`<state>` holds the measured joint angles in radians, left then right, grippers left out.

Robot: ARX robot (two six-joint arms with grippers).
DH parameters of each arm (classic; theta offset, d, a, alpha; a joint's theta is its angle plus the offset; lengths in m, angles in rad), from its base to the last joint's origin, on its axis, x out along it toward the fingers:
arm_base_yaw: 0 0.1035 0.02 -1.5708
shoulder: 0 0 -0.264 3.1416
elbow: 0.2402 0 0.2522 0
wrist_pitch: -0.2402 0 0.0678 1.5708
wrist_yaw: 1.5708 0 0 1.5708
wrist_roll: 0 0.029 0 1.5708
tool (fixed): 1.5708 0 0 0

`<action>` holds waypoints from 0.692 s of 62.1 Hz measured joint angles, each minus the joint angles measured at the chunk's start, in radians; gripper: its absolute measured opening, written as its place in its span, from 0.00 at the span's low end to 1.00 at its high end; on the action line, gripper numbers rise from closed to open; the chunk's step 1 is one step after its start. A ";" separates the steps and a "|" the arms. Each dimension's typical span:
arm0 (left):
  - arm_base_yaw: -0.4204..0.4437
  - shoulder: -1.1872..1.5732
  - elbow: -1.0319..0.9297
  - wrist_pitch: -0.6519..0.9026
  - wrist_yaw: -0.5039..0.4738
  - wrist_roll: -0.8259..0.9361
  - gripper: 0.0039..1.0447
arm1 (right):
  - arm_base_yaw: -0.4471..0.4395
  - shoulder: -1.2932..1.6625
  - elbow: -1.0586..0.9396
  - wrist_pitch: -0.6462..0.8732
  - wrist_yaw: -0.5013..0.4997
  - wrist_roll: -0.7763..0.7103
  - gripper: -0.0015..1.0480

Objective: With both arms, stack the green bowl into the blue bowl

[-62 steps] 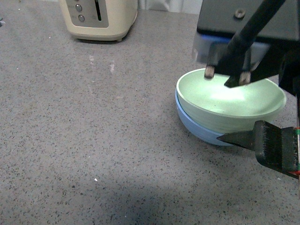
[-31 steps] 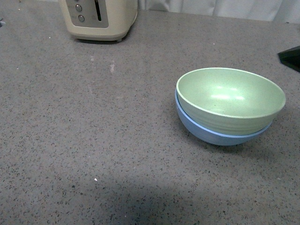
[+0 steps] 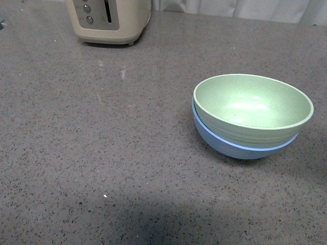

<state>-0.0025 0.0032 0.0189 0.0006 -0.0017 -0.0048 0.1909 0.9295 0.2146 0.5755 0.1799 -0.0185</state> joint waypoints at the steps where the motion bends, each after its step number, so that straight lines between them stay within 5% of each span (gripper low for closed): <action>1: 0.000 0.000 0.000 0.000 0.000 0.000 0.94 | -0.007 -0.011 -0.018 0.045 -0.004 0.001 0.63; 23: 0.000 0.000 0.000 0.000 0.002 0.000 0.94 | -0.097 -0.230 -0.135 0.029 -0.095 0.006 0.02; 26: 0.000 0.000 0.000 0.000 0.002 0.000 0.94 | -0.155 -0.274 -0.146 0.000 -0.166 0.006 0.01; 43: 0.000 0.000 0.000 0.000 0.002 0.000 0.94 | -0.190 -0.403 -0.210 -0.059 -0.178 0.008 0.01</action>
<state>-0.0025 0.0032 0.0189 0.0006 -0.0002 -0.0048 0.0013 0.5266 0.0048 0.5167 0.0017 -0.0101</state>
